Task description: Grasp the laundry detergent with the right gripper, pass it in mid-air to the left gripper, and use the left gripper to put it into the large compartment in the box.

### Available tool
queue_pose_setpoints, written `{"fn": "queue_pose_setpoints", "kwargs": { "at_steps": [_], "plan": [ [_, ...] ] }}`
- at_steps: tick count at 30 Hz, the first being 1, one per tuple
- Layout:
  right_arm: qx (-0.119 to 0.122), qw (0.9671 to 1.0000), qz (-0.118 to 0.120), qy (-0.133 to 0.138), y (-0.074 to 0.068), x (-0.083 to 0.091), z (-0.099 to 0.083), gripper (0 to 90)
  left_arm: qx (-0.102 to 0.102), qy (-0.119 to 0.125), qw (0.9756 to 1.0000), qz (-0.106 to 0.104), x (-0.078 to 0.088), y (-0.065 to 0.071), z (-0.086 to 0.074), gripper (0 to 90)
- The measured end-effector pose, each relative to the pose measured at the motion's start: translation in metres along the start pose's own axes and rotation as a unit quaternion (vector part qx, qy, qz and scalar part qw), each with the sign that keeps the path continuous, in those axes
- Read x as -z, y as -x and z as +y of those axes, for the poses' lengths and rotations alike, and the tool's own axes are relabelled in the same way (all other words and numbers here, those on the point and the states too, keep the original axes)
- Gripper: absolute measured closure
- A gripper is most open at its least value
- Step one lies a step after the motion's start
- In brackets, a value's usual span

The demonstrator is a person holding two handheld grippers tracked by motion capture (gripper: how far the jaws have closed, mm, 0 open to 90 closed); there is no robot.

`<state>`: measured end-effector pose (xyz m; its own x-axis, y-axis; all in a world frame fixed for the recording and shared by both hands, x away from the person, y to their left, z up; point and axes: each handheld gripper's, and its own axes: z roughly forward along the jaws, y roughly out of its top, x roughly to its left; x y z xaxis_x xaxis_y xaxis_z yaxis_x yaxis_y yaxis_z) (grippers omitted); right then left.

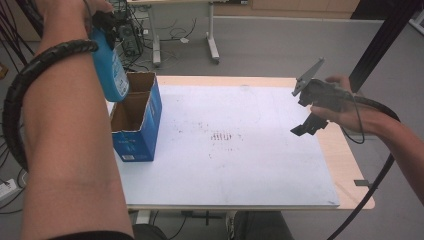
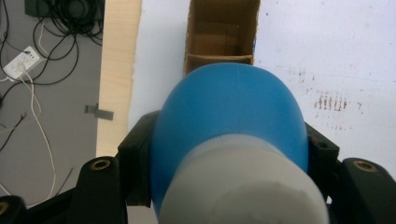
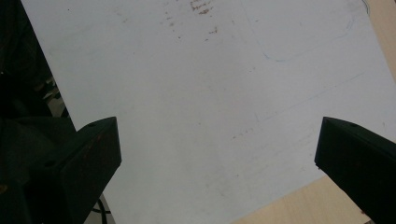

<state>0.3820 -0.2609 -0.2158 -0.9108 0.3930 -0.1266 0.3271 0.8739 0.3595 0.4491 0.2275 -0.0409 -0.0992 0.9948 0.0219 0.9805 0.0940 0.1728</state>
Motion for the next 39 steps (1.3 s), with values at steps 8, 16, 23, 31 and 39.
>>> {"fn": "queue_pose_setpoints", "kwargs": {
  "at_steps": [8, 16, 23, 31, 39],
  "plan": [
    [0.003, 1.0, -0.001, 0.0, -0.001, 0.001, 0.003, 0.3, -0.007, -0.003, 1.0, 0.0, -0.012, 0.001, 0.0, 37.2],
    [0.005, 1.0, -0.006, -0.002, -0.002, 0.002, 0.002, 0.3, -0.01, -0.011, 0.9999, -0.004, -0.028, 0.0, -0.002, 37.1],
    [0.006, 1.0, -0.006, -0.003, -0.004, 0.0, 0.001, 0.3, -0.011, -0.013, 0.9998, -0.003, -0.041, -0.003, -0.003, 37.1],
    [0.005, 1.0, -0.004, -0.006, -0.004, -0.003, 0.002, 0.3, -0.011, -0.019, 0.9997, -0.006, -0.059, -0.005, -0.004, 37.1],
    [0.005, 0.9999, -0.004, -0.01, -0.005, -0.005, 0.002, 0.3, -0.013, -0.024, 0.9996, -0.003, -0.078, -0.005, -0.005, 37.1]
  ]
}}
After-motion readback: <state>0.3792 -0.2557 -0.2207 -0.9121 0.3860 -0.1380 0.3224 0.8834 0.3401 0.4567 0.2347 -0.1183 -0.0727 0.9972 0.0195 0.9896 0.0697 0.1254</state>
